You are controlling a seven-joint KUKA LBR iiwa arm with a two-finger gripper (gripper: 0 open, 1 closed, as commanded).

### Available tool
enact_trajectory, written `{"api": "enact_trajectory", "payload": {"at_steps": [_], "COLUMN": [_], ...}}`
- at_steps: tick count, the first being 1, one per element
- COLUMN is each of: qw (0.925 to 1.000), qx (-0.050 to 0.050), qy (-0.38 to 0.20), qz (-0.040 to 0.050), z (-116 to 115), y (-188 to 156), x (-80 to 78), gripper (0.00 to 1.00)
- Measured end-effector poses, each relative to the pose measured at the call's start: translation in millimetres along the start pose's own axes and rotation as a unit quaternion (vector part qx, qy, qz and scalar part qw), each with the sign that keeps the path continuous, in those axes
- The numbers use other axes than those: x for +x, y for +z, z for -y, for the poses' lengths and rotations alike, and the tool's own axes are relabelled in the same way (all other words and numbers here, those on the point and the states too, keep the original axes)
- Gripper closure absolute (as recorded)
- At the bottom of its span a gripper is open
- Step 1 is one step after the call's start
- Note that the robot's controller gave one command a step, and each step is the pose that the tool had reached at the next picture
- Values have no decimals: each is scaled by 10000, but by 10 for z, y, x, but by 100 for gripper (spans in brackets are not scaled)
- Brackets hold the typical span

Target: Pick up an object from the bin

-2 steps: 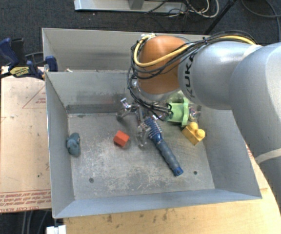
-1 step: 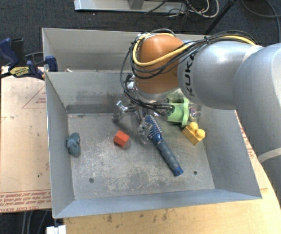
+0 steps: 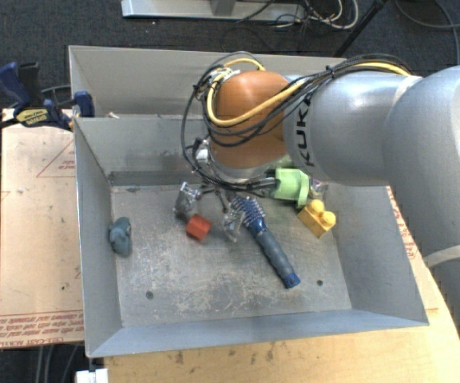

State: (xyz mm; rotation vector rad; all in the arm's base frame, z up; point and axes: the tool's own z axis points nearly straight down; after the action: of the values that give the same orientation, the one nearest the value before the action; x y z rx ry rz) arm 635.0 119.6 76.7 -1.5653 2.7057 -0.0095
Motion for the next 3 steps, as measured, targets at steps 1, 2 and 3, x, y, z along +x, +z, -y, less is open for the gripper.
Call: {"api": "enact_trajectory", "payload": {"at_steps": [1, 2, 3], "qw": [10000, 9744, 9745], "qx": [-16, -54, -76], "qy": [17, -2245, -2243], "qz": [-1, -11, -15], "z": [7, -122, -129], "y": [-19, -1076, -1059], "x": [-1, -10, -4], "gripper": [100, 100, 100]}}
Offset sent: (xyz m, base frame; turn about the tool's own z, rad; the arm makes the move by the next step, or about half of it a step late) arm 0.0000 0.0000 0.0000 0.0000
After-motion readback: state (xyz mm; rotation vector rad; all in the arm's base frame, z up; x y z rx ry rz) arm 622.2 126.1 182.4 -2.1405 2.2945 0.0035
